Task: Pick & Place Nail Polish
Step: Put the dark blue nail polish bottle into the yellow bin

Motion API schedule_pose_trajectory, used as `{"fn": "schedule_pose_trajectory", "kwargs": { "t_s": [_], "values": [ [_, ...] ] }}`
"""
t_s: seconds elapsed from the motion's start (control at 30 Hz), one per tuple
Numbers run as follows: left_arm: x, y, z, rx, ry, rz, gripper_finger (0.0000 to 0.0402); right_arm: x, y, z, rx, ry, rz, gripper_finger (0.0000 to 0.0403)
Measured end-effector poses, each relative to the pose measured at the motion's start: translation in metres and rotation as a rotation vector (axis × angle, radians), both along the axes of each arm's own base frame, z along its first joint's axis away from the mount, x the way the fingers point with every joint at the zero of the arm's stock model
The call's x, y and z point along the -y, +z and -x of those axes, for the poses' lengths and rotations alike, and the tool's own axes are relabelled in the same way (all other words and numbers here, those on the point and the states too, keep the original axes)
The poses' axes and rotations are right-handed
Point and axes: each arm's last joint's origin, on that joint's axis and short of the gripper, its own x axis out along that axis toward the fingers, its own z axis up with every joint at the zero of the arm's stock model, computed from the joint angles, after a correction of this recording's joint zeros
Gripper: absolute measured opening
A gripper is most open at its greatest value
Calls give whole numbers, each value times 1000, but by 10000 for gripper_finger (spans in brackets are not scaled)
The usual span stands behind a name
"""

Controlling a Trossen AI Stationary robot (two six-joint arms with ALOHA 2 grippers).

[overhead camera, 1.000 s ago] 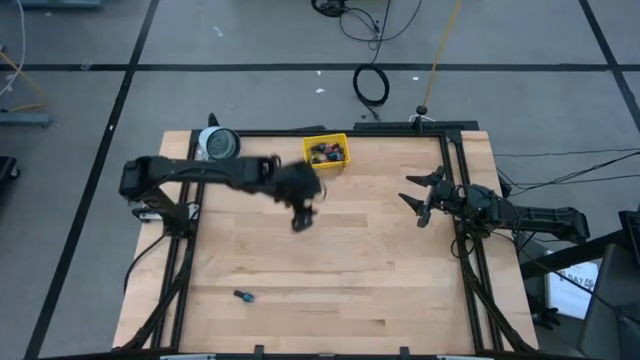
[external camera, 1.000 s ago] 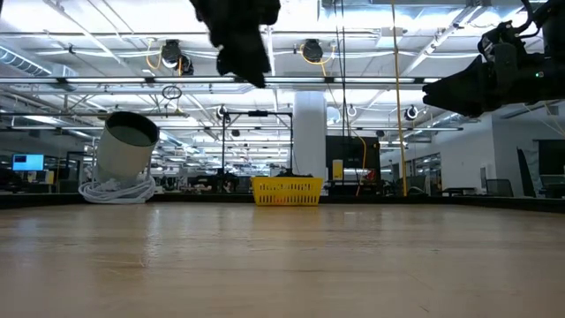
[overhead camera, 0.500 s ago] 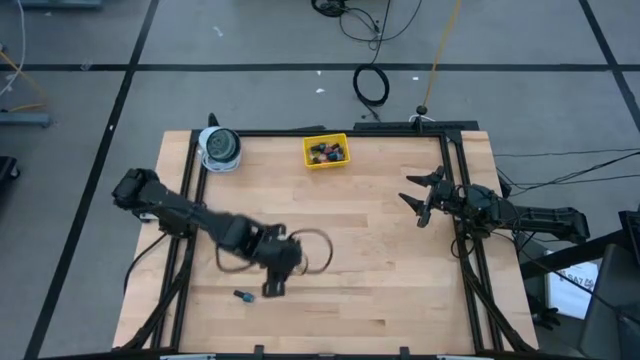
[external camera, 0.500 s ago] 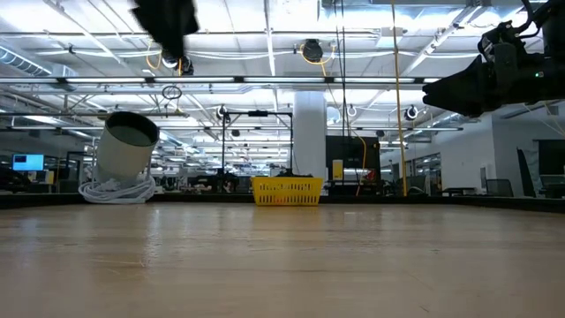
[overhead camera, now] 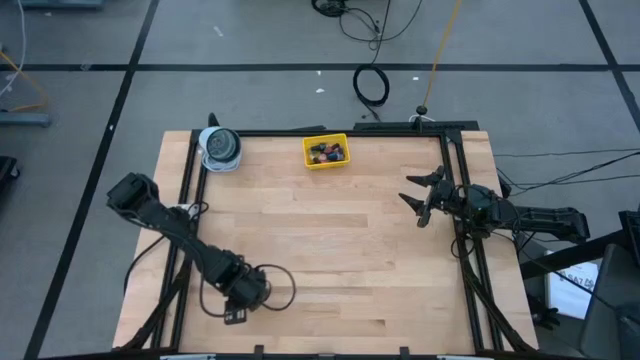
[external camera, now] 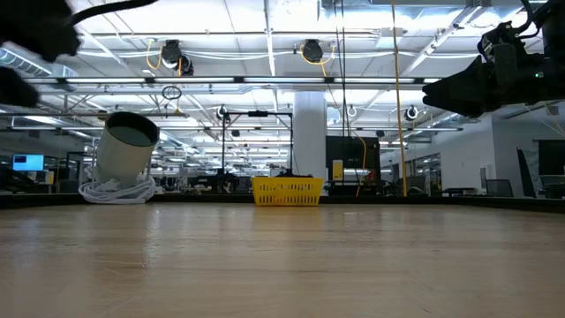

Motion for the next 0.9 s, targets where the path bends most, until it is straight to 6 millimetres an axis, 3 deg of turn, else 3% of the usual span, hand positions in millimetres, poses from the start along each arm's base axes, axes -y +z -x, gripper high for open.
{"fn": "schedule_pose_trajectory", "kwargs": {
  "t_s": [0.4, 0.7, 0.9],
  "values": [
    [8, -27, 32, 25, -82, -176, 186, 0, 0, 0, 0, 0, 0, 267],
    [13, -53, 37, 204, -92, -115, 186, 0, 0, 0, 0, 0, 0, 267],
    [11, -58, 41, 230, -92, -162, 186, 0, 0, 0, 0, 0, 0, 267]
  ]
}}
